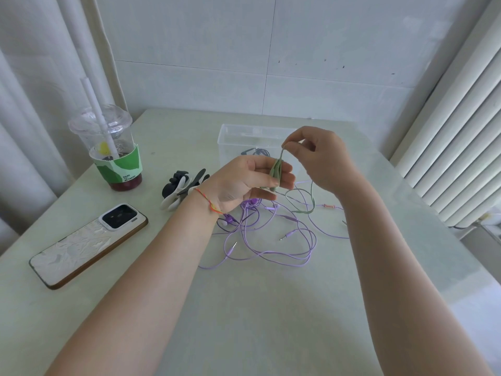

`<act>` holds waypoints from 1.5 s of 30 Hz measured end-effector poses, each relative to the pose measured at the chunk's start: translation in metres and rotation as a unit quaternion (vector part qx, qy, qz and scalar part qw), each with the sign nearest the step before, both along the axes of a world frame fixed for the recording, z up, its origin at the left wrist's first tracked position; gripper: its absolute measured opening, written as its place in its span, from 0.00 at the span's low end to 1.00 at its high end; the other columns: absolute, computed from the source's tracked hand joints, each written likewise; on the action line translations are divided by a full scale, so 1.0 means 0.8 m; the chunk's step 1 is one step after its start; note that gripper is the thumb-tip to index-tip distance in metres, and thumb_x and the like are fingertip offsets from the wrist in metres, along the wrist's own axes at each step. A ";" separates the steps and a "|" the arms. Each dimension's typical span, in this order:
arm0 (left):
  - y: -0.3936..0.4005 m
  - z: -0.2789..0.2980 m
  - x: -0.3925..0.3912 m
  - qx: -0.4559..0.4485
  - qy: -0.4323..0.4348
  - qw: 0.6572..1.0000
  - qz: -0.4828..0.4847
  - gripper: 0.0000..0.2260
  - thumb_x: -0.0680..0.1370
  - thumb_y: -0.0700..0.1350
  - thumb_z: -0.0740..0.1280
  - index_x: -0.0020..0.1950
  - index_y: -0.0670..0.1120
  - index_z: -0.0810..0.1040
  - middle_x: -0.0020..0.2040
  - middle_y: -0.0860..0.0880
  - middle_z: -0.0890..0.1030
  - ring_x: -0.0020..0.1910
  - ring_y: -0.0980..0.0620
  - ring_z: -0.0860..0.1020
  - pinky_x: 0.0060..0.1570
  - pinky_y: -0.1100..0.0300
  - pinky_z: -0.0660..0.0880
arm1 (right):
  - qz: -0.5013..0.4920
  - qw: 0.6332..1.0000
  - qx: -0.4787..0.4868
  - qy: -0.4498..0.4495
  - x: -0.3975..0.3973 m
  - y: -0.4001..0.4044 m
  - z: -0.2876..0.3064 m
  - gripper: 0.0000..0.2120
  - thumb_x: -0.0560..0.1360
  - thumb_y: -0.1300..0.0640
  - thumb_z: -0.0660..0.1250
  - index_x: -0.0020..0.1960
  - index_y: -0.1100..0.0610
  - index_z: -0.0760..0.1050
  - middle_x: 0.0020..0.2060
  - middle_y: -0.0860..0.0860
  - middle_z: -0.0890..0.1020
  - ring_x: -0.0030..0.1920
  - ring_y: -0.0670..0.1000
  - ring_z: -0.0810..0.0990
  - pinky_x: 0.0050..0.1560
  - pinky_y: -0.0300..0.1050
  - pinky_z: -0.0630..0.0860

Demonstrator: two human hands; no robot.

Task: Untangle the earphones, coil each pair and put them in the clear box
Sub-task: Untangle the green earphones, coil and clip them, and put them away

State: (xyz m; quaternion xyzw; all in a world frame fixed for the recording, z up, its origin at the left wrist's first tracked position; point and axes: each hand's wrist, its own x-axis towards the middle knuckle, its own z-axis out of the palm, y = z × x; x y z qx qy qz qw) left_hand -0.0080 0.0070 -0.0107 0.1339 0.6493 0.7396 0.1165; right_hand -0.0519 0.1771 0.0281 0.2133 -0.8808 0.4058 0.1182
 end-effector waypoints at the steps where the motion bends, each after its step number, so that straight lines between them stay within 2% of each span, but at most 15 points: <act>1: -0.001 0.002 0.000 0.012 0.001 1.000 -0.008 0.13 0.78 0.30 0.61 0.57 0.42 0.79 0.51 0.46 0.84 0.56 0.47 0.81 0.40 0.62 0.80 | 0.000 1.000 -0.009 -0.004 -0.001 0.000 -0.002 0.05 0.77 0.55 0.66 0.45 0.52 0.81 0.25 0.46 0.69 0.25 0.43 0.66 0.27 0.33 0.62; 4: -0.001 0.005 0.000 0.074 0.001 0.997 -0.020 0.14 0.79 0.30 0.59 0.59 0.43 0.78 0.51 0.48 0.84 0.56 0.48 0.81 0.36 0.64 0.79 | 0.003 0.999 -0.020 -0.026 -0.002 -0.004 -0.009 0.07 0.77 0.55 0.65 0.44 0.50 0.81 0.28 0.48 0.72 0.26 0.43 0.66 0.29 0.33 0.63; 7: 0.002 0.011 0.000 0.161 -0.026 0.987 -0.011 0.12 0.81 0.36 0.57 0.59 0.41 0.78 0.47 0.48 0.84 0.51 0.50 0.82 0.34 0.64 0.78 | 0.020 0.998 0.023 -0.061 -0.001 -0.011 -0.018 0.12 0.77 0.60 0.62 0.38 0.48 0.77 0.30 0.50 0.73 0.30 0.47 0.67 0.32 0.41 0.65; 10: 0.001 0.015 -0.003 0.231 -0.063 0.971 0.002 0.13 0.83 0.42 0.56 0.58 0.40 0.79 0.48 0.47 0.84 0.51 0.50 0.83 0.34 0.65 0.78 | 0.039 0.989 0.102 -0.097 0.005 -0.016 -0.021 0.16 0.79 0.56 0.61 0.32 0.50 0.70 0.27 0.48 0.74 0.26 0.46 0.68 0.29 0.40 0.65; 14: -0.005 0.010 -0.009 0.254 -0.033 0.964 0.077 0.12 0.83 0.39 0.56 0.57 0.42 0.78 0.49 0.47 0.85 0.52 0.51 0.83 0.34 0.66 0.79 | 0.094 0.973 0.179 -0.108 0.012 -0.023 -0.017 0.18 0.80 0.50 0.62 0.32 0.50 0.73 0.26 0.46 0.76 0.23 0.40 0.70 0.29 0.33 0.66; 18: -0.010 0.004 -0.013 0.189 0.009 0.970 0.152 0.11 0.83 0.38 0.58 0.60 0.42 0.78 0.52 0.46 0.84 0.53 0.51 0.83 0.34 0.64 0.78 | 0.126 0.964 0.196 -0.127 0.021 -0.026 -0.011 0.15 0.80 0.51 0.63 0.35 0.49 0.78 0.26 0.47 0.75 0.21 0.39 0.70 0.25 0.29 0.64; 21: -0.011 -0.001 -0.014 0.117 0.027 0.975 0.188 0.11 0.83 0.38 0.59 0.62 0.42 0.78 0.53 0.45 0.83 0.52 0.51 0.83 0.34 0.62 0.78 | 0.126 0.964 0.198 -0.128 0.024 -0.028 -0.006 0.10 0.79 0.51 0.64 0.46 0.53 0.82 0.28 0.48 0.74 0.22 0.42 0.68 0.24 0.31 0.63; 24: -0.008 -0.005 -0.014 0.043 0.042 0.976 0.211 0.11 0.83 0.39 0.60 0.58 0.46 0.80 0.51 0.48 0.85 0.50 0.53 0.82 0.36 0.62 0.78 | 0.111 0.969 0.192 -0.106 0.028 -0.028 0.000 0.08 0.78 0.51 0.65 0.46 0.52 0.82 0.28 0.46 0.72 0.27 0.44 0.68 0.30 0.38 0.64; 26: -0.010 -0.007 -0.015 0.014 0.050 0.975 0.218 0.10 0.82 0.40 0.61 0.55 0.49 0.82 0.48 0.52 0.85 0.45 0.55 0.80 0.36 0.63 0.76 | 0.101 0.977 0.168 -0.088 0.029 -0.025 0.004 0.07 0.78 0.53 0.66 0.44 0.52 0.81 0.25 0.44 0.70 0.26 0.42 0.67 0.30 0.35 0.63; 29: -0.010 -0.008 -0.016 -0.010 0.056 0.974 0.220 0.10 0.81 0.40 0.63 0.52 0.51 0.83 0.45 0.52 0.83 0.45 0.52 0.76 0.35 0.63 0.76 | 0.077 0.983 0.158 -0.051 0.029 -0.023 0.008 0.07 0.78 0.54 0.66 0.45 0.55 0.81 0.25 0.43 0.69 0.27 0.42 0.67 0.28 0.30 0.63; 32: -0.007 -0.006 -0.015 -0.019 0.035 0.980 0.196 0.10 0.81 0.39 0.63 0.52 0.49 0.83 0.40 0.53 0.83 0.41 0.56 0.79 0.34 0.63 0.78 | 0.054 0.987 0.151 -0.023 0.028 -0.020 0.009 0.07 0.77 0.54 0.66 0.45 0.56 0.81 0.27 0.44 0.70 0.28 0.42 0.68 0.28 0.31 0.63; 36: -0.004 -0.003 -0.011 -0.042 0.008 0.990 0.131 0.10 0.82 0.38 0.61 0.58 0.40 0.80 0.43 0.46 0.85 0.43 0.54 0.82 0.35 0.62 0.77 | 0.020 0.994 0.110 -0.007 0.021 -0.014 0.007 0.05 0.75 0.53 0.69 0.42 0.54 0.80 0.26 0.45 0.70 0.27 0.44 0.67 0.29 0.37 0.62; 39: -0.003 0.001 -0.007 -0.026 -0.005 0.994 0.104 0.11 0.82 0.38 0.60 0.57 0.40 0.80 0.45 0.44 0.85 0.46 0.52 0.83 0.37 0.61 0.77 | 0.004 0.996 0.084 0.002 0.014 -0.010 0.007 0.04 0.75 0.55 0.69 0.42 0.54 0.80 0.28 0.44 0.72 0.29 0.43 0.68 0.28 0.33 0.61; 42: -0.002 0.004 -0.004 -0.026 -0.015 0.996 0.079 0.11 0.82 0.40 0.60 0.55 0.42 0.82 0.48 0.42 0.84 0.49 0.49 0.82 0.39 0.59 0.76 | 0.005 0.996 0.089 0.016 0.008 -0.008 0.005 0.06 0.77 0.59 0.65 0.45 0.54 0.81 0.35 0.44 0.77 0.36 0.42 0.72 0.34 0.28 0.64; 45: -0.001 0.007 0.000 -0.017 -0.026 0.998 0.049 0.11 0.82 0.42 0.60 0.55 0.42 0.82 0.47 0.42 0.84 0.49 0.48 0.82 0.37 0.61 0.76 | 0.016 0.997 0.078 0.012 0.006 -0.008 0.003 0.07 0.78 0.60 0.64 0.47 0.55 0.81 0.34 0.44 0.77 0.34 0.41 0.71 0.33 0.27 0.64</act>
